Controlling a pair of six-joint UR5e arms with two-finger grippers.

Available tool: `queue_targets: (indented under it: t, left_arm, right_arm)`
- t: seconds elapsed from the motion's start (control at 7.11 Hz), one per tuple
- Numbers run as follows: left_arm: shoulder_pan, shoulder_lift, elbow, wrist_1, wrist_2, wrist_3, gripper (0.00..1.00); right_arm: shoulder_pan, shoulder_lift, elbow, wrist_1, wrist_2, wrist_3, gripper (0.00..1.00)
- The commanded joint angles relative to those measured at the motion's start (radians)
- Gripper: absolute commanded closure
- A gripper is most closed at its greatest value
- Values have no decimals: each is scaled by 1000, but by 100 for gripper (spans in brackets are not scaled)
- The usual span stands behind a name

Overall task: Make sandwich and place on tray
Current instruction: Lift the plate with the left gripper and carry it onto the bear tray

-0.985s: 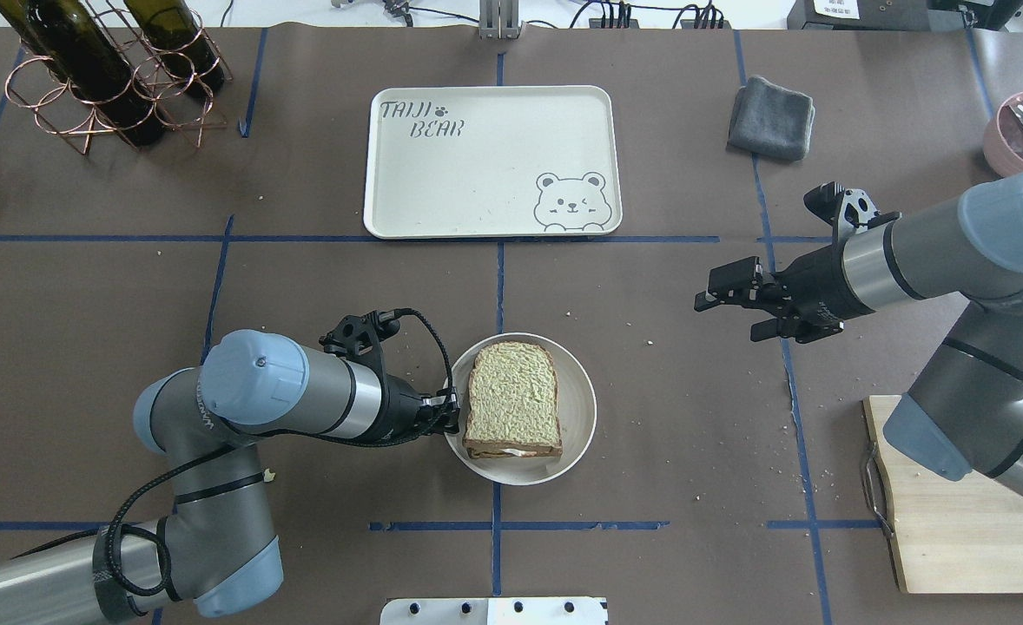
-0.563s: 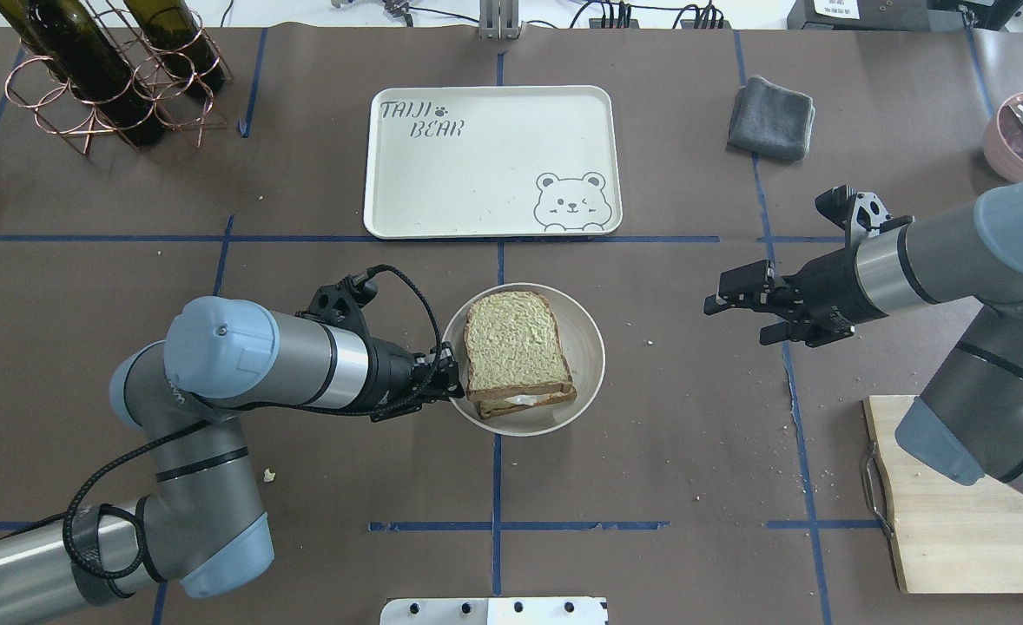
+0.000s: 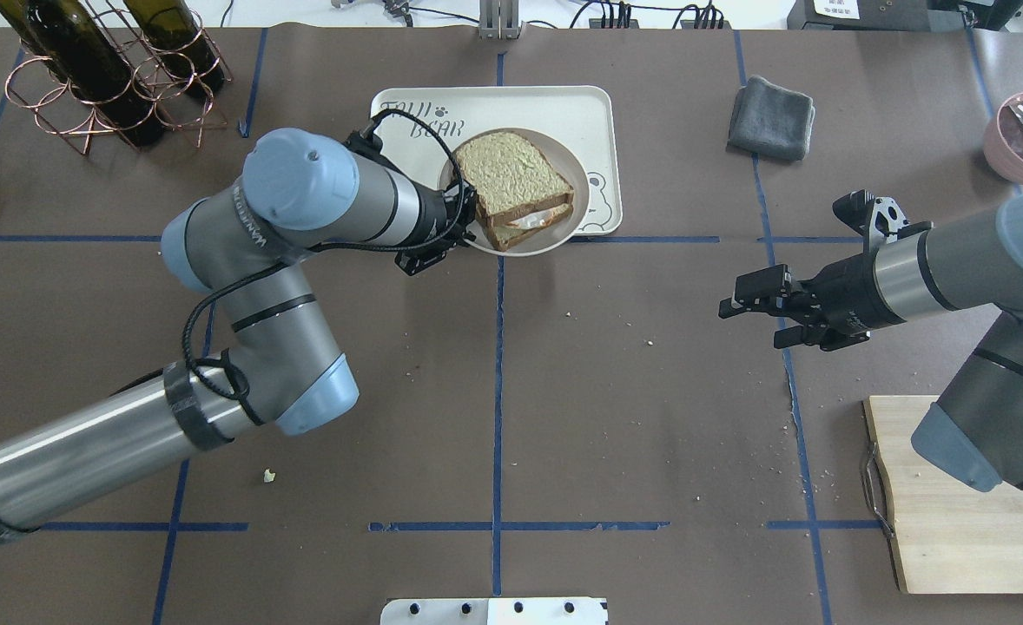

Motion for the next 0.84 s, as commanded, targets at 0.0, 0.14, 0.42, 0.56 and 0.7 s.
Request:
queue_targets:
  t: [0.0,0.14,0.42,0.56,0.7]
  left_arm:
    - [-47,-88,225,-54,28,-54,100]
    - [-46,-94,284,-133,28,-54,100]
    - [-46,-104,376,-227,44,-48,100]
    - [-46,-120,382,-227,44,-49,100]
    - [-43,-123,385,-227,42,-48,98]
  right_arm:
    - [-1,-7,-1,2,-3,0,0]
    - [-3,-9,-1,0,-3,0,0]
    - [-3,-10,10,0,-3,2,0]
    - [-1,-12,14,0,-3,2,0]
    - [-1,-10,16,0,-3,2,0]
